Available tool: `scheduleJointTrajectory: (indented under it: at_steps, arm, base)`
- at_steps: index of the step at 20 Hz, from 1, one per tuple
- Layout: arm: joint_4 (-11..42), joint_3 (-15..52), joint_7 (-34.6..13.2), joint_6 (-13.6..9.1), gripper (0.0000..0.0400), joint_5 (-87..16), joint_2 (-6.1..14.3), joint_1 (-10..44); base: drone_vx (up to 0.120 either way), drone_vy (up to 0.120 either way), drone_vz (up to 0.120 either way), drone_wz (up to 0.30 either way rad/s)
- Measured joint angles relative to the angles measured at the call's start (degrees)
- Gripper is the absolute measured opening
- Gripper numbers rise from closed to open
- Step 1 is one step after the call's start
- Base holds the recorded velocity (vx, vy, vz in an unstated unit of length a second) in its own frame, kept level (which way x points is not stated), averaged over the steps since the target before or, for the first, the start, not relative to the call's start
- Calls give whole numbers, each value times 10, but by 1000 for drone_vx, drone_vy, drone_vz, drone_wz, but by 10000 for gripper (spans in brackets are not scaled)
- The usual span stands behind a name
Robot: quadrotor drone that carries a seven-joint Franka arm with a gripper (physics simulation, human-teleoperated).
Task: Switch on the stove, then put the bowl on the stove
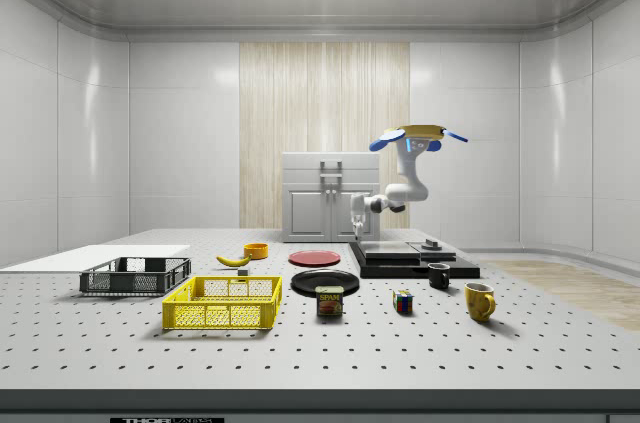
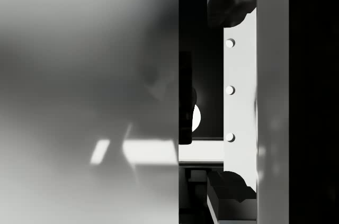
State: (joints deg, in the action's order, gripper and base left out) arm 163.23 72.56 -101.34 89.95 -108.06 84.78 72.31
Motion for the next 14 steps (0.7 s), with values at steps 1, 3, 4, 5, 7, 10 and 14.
scheduleJointTrajectory:
  at_steps: [1,3,4,5,7,10,14]
  arm:
    - [0,0,0,0,400,0,0,0]
    - [0,0,0,1,400,0,1,0]
    - [0,0,0,1,400,0,1,0]
    - [0,0,0,1,400,1,1,0]
    - [0,0,0,2,400,1,2,1]
    - [0,0,-1,2,400,1,3,1]
    - [0,1,-1,3,400,2,4,1]
  base:
    - [120,0,0,0]
    - [120,0,0,0]
    - [120,0,0,0]
    - [120,0,0,0]
    - [120,0,0,0]
    - [120,0,0,0]
    - [120,0,0,0]
